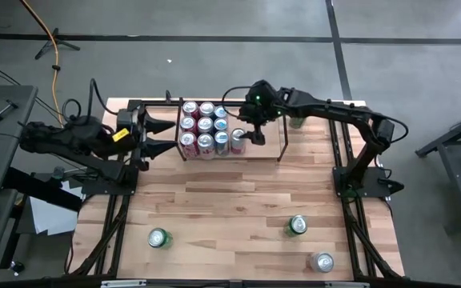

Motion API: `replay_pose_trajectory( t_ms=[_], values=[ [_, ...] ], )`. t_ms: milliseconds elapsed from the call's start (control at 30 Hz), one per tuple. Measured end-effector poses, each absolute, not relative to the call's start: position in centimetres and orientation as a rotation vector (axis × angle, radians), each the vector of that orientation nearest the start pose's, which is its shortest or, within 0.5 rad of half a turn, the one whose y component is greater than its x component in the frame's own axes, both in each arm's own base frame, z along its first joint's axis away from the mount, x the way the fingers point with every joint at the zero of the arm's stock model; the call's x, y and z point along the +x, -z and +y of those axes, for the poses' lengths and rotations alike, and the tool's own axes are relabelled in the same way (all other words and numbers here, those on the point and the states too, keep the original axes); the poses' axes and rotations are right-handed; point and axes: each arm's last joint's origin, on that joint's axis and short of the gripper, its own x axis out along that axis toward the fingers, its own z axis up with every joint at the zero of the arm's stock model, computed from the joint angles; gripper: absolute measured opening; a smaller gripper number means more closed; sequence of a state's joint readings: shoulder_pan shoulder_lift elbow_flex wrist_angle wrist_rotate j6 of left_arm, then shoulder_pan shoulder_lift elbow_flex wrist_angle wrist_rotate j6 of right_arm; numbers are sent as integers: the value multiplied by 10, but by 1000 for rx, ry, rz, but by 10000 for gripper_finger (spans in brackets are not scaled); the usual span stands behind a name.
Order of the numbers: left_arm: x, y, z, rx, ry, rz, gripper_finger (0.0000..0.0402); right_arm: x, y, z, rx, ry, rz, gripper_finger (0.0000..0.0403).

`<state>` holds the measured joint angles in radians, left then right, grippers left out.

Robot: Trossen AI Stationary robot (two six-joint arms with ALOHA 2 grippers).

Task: Place canned beverage on shelf
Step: Put the left pink soda can on the shelf

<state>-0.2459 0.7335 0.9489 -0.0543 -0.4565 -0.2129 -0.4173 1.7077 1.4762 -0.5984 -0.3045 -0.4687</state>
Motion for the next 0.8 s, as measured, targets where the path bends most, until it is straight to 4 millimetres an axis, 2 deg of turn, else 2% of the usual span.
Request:
replay_pose_trajectory(
  t_ms=[100, 200, 300, 367, 533, 633, 800],
  values=[
    [139, -407, -22, -256, -194, -180, 234, 342, -311, -143, -114, -59, 794, 346],
    [137, -408, -21, -258, -194, -188, 234, 341, -321, -142, 16, -7, 808, 346],
    [134, -409, -21, -260, -193, -194, 234, 337, -326, -139, 151, 15, 816, 346],
    [133, -409, -20, -260, -193, -194, 234, 334, -329, -132, 181, 20, 802, 346],
    [134, -409, -20, -253, -194, -189, 234, 316, -330, -104, 198, 94, 818, 346],
    [134, -409, -20, -228, -196, -187, 234, 305, -325, -83, 254, 272, 790, 346],
    [133, -410, -20, -227, -209, -195, 234, 314, -308, -47, 476, 545, 617, 346]
  ],
)
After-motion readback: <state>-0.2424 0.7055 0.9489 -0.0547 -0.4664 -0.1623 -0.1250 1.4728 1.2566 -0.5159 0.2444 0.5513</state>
